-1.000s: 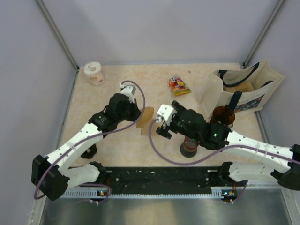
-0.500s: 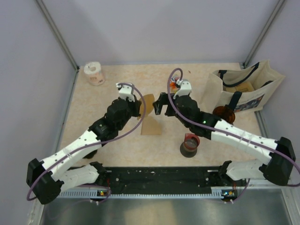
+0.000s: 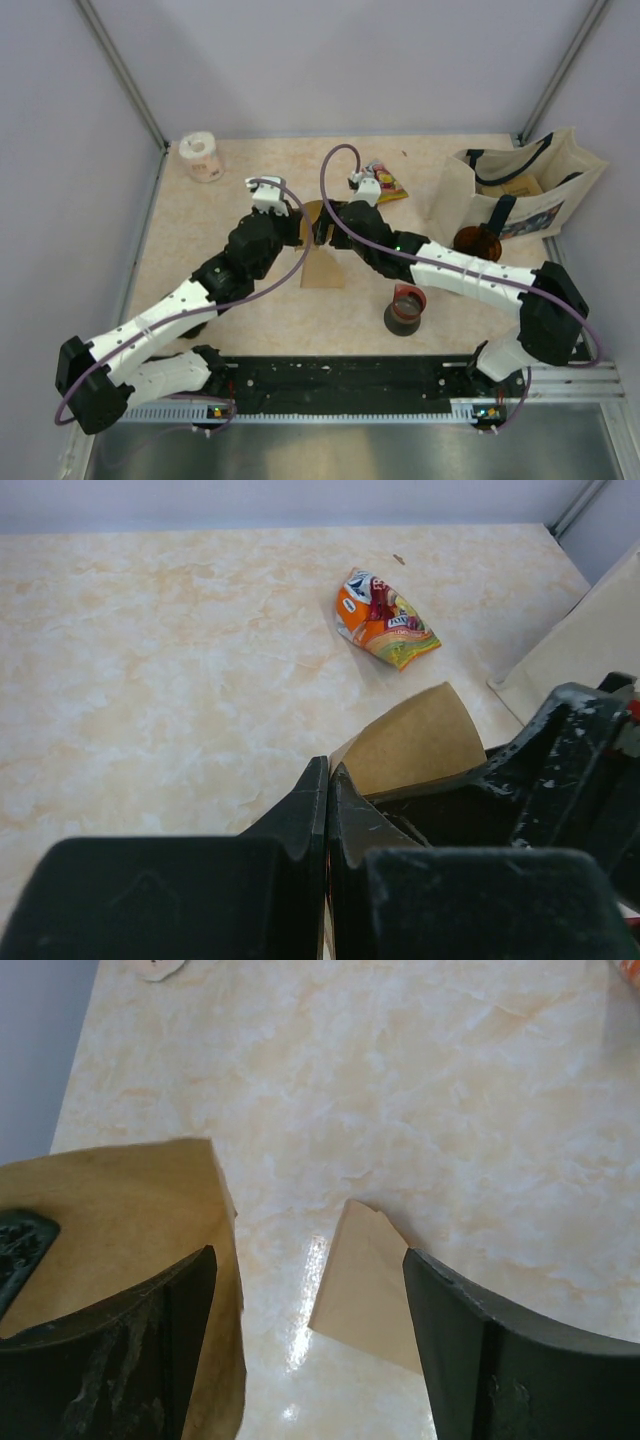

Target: Place the coffee filter in the dripper

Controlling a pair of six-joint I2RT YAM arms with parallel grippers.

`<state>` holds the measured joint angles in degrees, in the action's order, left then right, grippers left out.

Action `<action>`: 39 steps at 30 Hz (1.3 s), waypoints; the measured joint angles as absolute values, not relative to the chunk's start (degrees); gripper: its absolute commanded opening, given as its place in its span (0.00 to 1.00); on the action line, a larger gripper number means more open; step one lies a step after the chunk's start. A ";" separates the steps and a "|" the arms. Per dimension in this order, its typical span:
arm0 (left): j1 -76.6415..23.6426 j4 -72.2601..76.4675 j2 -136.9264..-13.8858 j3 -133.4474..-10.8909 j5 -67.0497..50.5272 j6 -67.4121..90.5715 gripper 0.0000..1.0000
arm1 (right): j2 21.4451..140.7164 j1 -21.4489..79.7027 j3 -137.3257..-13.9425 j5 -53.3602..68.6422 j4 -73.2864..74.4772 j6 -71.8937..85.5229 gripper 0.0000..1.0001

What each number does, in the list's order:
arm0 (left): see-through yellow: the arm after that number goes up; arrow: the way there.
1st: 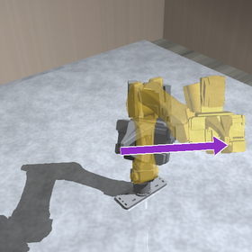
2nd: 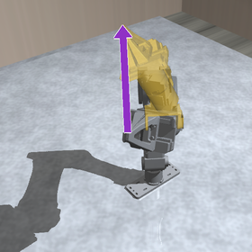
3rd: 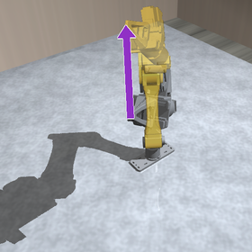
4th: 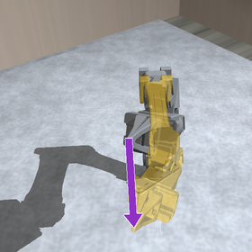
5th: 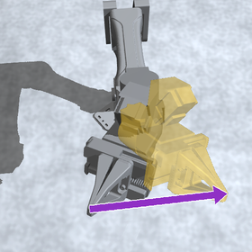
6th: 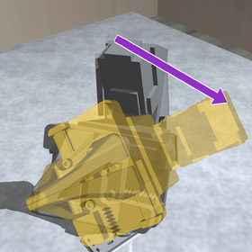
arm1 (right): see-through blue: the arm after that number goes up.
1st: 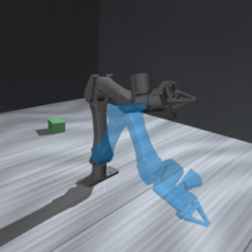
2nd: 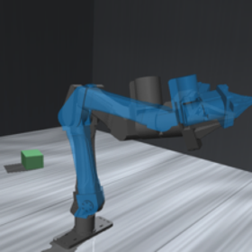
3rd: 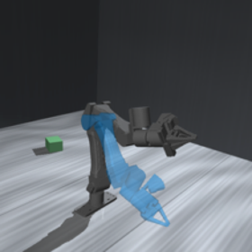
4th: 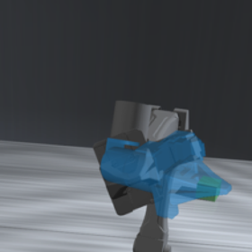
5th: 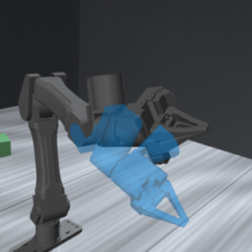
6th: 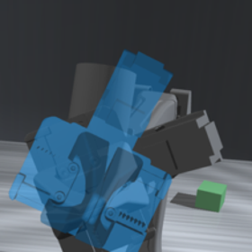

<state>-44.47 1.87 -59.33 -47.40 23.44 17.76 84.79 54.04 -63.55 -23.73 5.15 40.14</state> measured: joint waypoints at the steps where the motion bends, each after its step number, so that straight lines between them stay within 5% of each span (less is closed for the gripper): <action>1: -44.47 2.02 -59.27 -47.35 23.44 17.87 0.00 | 85.52 54.04 -63.55 -23.75 5.13 40.47 0.67; 5: -44.56 2.42 -58.26 -46.61 23.88 18.04 0.00 | 86.32 54.04 -63.37 -23.92 5.10 41.39 0.45; 18: -45.78 2.17 -55.75 -43.20 27.07 18.57 0.00 | 80.34 54.59 -55.27 -22.59 -1.21 44.66 0.17; 25: -45.87 2.96 -55.66 -42.96 26.11 19.07 0.00 | 79.50 54.59 -54.63 -20.99 -1.98 42.96 0.17; 30: -45.25 3.14 -56.23 -42.96 23.03 19.38 0.00 | 79.50 54.46 -54.70 -20.97 -0.51 40.47 0.35; 39: -45.08 5.39 -57.32 -42.94 19.25 19.62 0.00 | 79.24 54.24 -55.20 -21.23 2.04 38.94 0.42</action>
